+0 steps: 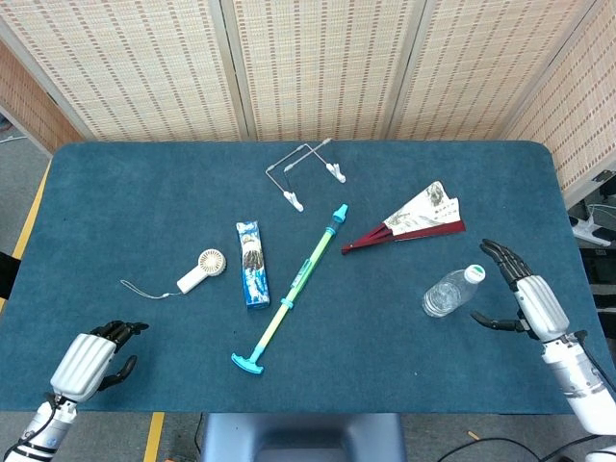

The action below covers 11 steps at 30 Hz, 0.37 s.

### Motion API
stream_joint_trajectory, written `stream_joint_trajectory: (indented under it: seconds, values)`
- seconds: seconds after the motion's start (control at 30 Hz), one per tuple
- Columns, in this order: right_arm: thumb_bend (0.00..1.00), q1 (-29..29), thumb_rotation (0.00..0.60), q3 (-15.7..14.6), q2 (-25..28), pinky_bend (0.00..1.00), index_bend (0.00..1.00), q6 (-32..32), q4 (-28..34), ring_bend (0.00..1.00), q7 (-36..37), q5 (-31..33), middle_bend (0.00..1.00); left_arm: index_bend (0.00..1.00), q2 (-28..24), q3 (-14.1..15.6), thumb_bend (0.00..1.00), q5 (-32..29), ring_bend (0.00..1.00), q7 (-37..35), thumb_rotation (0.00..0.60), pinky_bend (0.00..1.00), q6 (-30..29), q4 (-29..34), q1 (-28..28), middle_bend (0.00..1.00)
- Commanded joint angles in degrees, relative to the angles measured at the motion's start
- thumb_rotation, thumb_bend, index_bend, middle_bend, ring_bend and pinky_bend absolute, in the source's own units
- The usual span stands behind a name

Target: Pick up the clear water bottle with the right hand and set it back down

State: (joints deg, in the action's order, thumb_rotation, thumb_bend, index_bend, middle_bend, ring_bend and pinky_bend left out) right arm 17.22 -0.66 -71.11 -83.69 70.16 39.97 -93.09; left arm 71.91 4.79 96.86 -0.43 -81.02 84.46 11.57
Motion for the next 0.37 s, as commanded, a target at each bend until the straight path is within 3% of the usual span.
stream_joint_trajectory:
  seconds: [0.03,0.07,0.13,0.37]
  values:
    - [0.10,-5.0,0.600,-0.9,4.9,0.08,0.00,-4.1,9.2,0.00,-20.5,1.3,0.00,0.24,0.0,0.0,0.43,-0.2,0.28,-0.1,0.600,0.50,0.1,-0.1,0.0,0.34]
    - [0.10,-7.8,0.600,-1.2,5.2,0.08,0.00,-7.7,11.4,0.00,-30.4,1.5,0.00,0.24,0.0,0.0,0.43,-0.1,0.28,-0.2,0.600,0.50,0.0,-0.1,0.0,0.34]
    - [0.10,-10.6,0.600,-1.5,4.8,0.08,0.00,-10.6,16.4,0.00,-41.0,1.7,0.00,0.24,-0.1,0.0,0.43,0.1,0.28,-0.1,0.600,0.50,-0.2,0.0,-0.1,0.34]
    - [0.10,-11.9,0.600,-2.0,5.7,0.08,0.00,-8.3,20.4,0.00,-49.2,2.9,0.00,0.24,-0.1,0.0,0.43,0.3,0.28,0.0,0.600,0.50,-0.2,0.0,0.0,0.34]
